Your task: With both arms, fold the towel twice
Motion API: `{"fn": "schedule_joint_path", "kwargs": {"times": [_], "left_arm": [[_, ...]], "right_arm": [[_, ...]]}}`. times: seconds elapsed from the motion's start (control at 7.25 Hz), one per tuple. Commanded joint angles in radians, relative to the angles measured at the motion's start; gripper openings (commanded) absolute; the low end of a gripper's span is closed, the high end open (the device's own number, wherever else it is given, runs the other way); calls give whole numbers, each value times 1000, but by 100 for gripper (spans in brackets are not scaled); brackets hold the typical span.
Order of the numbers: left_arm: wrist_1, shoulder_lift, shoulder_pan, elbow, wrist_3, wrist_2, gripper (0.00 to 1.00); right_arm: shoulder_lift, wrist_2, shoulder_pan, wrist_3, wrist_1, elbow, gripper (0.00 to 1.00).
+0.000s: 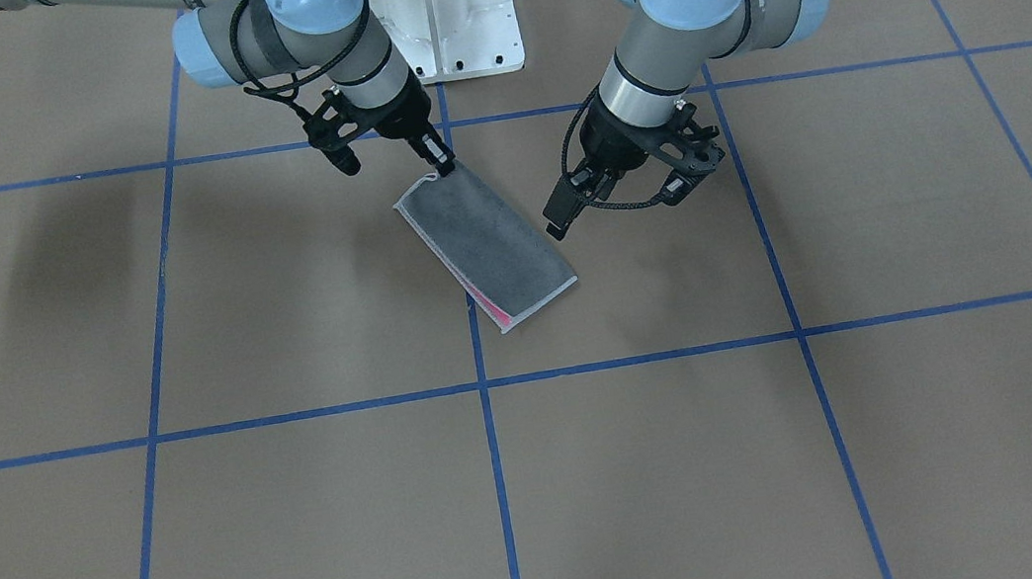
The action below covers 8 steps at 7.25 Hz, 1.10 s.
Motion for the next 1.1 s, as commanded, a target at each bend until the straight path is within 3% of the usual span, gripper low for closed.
{"fn": "schedule_joint_path", "kwargs": {"times": [0.0,0.14,0.55,0.69,0.83,0.97], "left_arm": [[0,1,2,1,-1,0,100],[0,-1,2,1,-3,0,100],[2,1,5,1,-4,0,100],[2,2,5,1,-4,0,100],[2,2,3,1,-4,0,100],[2,5,6,3,-6,1,100]], "right_arm": [[65,-9,-26,-3,-18,-48,0],[102,-11,-31,-4,-18,-92,0],[114,-12,-32,-12,-20,-102,0],[105,-11,-32,-13,-18,-102,7],[108,-12,-32,-12,-20,-102,27],[107,-11,-32,-16,-20,-101,99]]}}
